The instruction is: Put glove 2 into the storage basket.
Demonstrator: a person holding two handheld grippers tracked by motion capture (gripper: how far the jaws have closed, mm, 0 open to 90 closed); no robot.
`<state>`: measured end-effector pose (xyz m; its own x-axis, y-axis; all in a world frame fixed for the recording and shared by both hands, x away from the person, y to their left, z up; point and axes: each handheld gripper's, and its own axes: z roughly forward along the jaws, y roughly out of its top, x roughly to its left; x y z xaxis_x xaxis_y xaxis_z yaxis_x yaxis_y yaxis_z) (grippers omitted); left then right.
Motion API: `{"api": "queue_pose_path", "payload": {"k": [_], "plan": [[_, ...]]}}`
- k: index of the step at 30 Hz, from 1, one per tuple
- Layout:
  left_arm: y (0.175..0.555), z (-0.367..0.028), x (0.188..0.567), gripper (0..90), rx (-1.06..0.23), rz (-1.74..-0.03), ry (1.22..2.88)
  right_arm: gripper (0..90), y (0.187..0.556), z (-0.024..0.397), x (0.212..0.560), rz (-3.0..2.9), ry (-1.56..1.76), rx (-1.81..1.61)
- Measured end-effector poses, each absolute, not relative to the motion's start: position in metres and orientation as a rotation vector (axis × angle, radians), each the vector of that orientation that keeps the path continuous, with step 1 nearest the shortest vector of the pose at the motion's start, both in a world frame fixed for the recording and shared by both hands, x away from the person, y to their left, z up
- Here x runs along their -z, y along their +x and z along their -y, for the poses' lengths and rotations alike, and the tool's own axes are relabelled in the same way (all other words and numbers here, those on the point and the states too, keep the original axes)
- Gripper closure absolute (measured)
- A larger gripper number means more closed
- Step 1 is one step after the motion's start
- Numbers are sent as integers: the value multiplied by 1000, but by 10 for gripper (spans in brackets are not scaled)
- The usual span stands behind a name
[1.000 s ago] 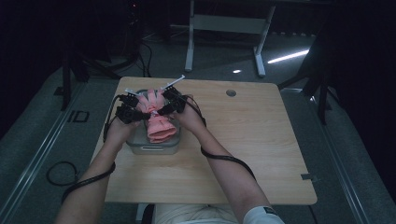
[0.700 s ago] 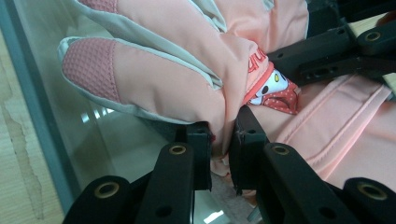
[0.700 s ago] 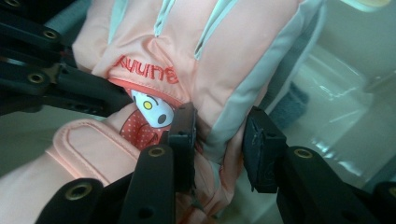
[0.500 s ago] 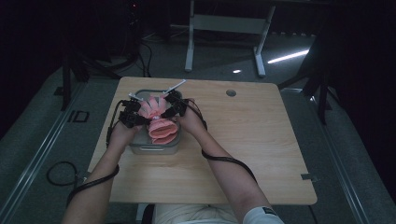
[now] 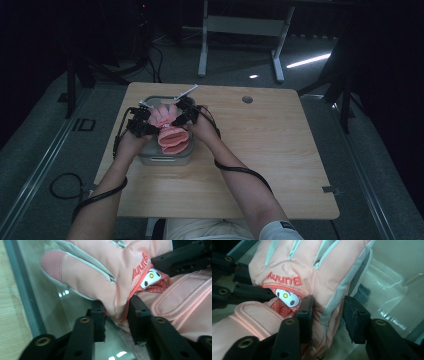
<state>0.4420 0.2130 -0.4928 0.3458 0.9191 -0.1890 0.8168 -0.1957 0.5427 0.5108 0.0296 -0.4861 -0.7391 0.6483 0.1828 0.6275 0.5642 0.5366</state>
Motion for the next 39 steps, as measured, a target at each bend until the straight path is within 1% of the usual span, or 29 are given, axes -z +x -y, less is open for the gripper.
{"api": "queue_pose_path", "payload": {"k": [3,4,5,6,10,14,21,26,30,33,37,39], "plan": [[439,-213,493,651,-268,-1497,2043,576,511,-28,486,-2748,1144,-943],[438,-213,491,631,-289,-1500,2034,568,511,-27,486,-2743,1157,-950],[438,-213,491,592,-289,-1500,2034,568,511,-27,486,-2743,1157,-950],[437,-213,489,561,-322,-1503,2027,557,511,-26,483,-2735,1161,-973],[435,-217,481,505,-331,-1507,2011,543,510,-25,477,-2730,1148,-1009],[432,-219,472,482,-352,-1498,1995,539,508,-26,471,-2723,1147,-1032],[425,-219,459,461,-402,-1461,1946,488,505,-24,458,-2717,1126,-1101],[422,-216,455,462,-406,-1437,1940,408,501,-19,446,-2716,1064,-1152],[418,-212,451,462,-419,-1421,1934,363,499,-11,436,-2685,1039,-1200],[414,-207,446,461,-426,-1391,1922,285,497,-2,430,-2681,1004,-1225],[411,-196,440,426,-412,-1355,1929,262,493,12,423,-2644,965,-1256],[408,-188,437,391,-425,-1341,1934,191,491,19,421,-2645,909,-1245]]}}
